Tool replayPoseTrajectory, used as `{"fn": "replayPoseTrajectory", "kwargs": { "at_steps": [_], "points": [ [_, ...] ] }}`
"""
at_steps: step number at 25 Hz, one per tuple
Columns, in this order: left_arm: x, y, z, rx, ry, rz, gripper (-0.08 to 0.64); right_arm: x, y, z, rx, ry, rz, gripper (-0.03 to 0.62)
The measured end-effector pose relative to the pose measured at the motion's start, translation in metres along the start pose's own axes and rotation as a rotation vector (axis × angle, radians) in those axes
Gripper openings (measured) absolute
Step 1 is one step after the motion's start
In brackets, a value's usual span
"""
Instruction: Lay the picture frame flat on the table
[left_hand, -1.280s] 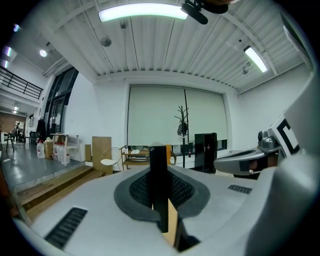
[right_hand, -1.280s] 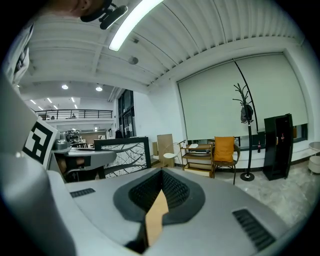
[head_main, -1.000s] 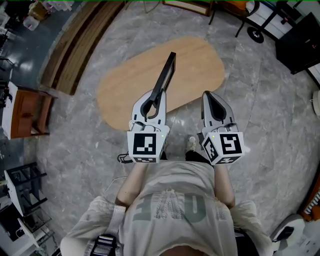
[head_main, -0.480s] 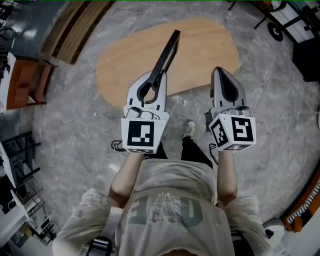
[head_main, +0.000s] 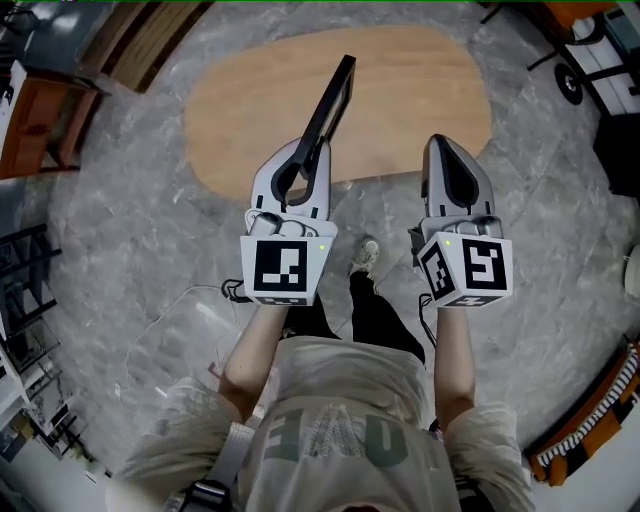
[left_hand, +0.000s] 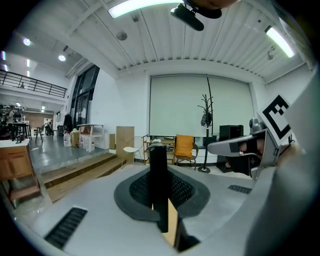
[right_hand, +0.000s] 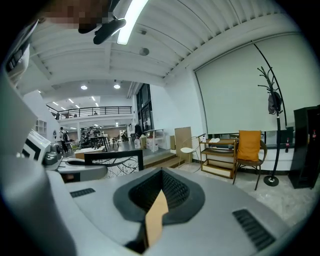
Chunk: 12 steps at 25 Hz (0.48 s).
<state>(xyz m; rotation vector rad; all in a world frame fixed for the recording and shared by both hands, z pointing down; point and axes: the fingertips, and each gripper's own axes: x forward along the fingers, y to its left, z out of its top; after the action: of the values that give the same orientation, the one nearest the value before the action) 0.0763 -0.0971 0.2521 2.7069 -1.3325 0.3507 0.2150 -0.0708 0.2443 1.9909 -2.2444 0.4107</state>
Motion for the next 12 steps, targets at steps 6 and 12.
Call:
{"fn": "replayPoseTrajectory", "kwargs": {
  "at_steps": [6, 12],
  "points": [
    [0.003, 0.005, -0.031, -0.056, 0.009, 0.072, 0.032, 0.021, 0.011, -0.024, -0.011, 0.018, 0.070, 0.006],
    [0.003, 0.010, -0.068, -0.097, 0.057, 0.138, 0.031, 0.034, 0.018, -0.064, -0.022, 0.078, 0.108, 0.006]
  ]
}}
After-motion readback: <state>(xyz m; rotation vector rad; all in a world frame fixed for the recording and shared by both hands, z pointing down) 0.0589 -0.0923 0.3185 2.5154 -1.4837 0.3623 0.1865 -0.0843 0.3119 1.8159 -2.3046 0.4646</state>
